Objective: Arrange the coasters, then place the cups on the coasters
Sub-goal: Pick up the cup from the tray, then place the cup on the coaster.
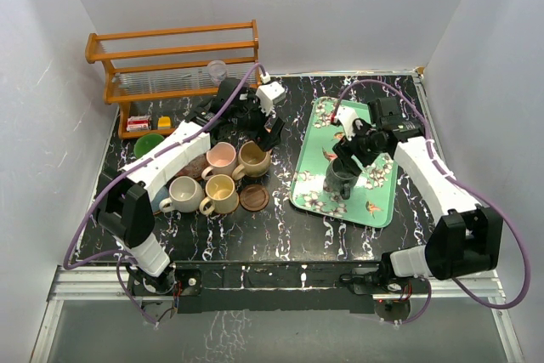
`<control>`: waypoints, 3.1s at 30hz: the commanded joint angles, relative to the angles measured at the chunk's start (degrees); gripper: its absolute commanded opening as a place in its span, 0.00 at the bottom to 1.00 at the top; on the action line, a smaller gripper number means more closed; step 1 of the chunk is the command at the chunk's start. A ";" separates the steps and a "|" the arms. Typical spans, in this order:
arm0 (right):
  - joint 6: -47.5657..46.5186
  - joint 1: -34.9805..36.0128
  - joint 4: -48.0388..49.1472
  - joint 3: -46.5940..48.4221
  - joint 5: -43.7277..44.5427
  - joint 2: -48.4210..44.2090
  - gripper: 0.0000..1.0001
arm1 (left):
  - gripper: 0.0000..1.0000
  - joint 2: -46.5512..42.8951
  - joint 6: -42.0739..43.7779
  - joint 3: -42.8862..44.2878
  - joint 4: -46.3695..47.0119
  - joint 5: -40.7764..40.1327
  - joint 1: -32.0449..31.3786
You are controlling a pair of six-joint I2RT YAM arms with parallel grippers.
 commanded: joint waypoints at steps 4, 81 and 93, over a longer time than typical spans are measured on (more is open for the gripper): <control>-3.44 -0.30 8.05 5.55 4.95 6.81 0.66 | 0.96 -4.13 0.26 -1.21 1.11 0.34 0.87; 36.08 12.26 19.38 19.38 27.35 10.10 0.00 | 0.42 27.20 -31.54 30.66 -3.37 -0.87 -7.67; 36.64 12.14 20.90 15.09 13.23 7.54 0.00 | 0.00 28.69 -25.70 35.16 -5.33 -1.34 -7.83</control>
